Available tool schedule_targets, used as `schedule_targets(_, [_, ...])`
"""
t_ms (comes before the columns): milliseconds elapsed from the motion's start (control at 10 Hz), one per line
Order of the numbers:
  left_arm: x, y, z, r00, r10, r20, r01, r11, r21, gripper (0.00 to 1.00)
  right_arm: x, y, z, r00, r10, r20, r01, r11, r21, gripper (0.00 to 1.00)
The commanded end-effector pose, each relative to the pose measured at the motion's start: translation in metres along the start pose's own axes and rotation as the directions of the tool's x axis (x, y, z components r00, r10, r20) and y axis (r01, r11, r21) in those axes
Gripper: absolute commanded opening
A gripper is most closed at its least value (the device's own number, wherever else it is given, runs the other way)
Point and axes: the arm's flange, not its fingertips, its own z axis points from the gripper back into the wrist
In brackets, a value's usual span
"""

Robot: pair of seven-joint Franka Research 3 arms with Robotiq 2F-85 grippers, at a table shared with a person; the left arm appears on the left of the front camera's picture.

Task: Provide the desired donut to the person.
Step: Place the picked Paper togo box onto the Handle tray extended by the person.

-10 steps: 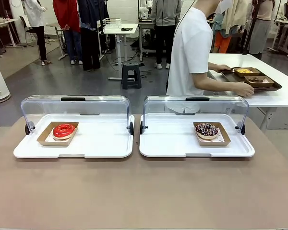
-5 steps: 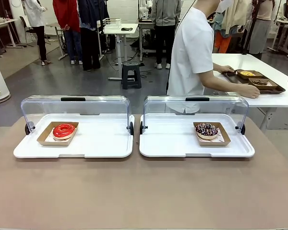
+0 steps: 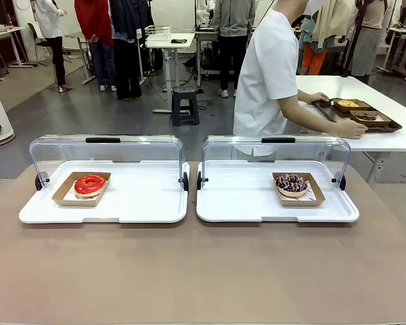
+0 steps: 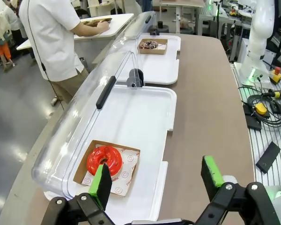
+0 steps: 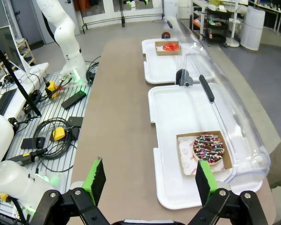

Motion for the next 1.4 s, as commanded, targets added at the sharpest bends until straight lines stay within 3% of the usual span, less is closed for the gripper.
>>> schedule_targets(0, [-0.0016, 0.0053, 0.0002, 1.000, 0.012, 0.018, -0.012, 1.000, 0.002, 1.00, 0.0002, -0.0004, -0.0005, 1.000, 0.001, 0.002, -0.001, 1.000, 0.001, 1.00])
schedule_targets(1300, [0.0000, 0.0000, 0.0000, 1.000, 0.000, 0.000, 0.000, 1.000, 0.000, 1.00, 0.0002, -0.0004, -0.0005, 1.000, 0.001, 0.002, -0.001, 1.000, 0.001, 1.00])
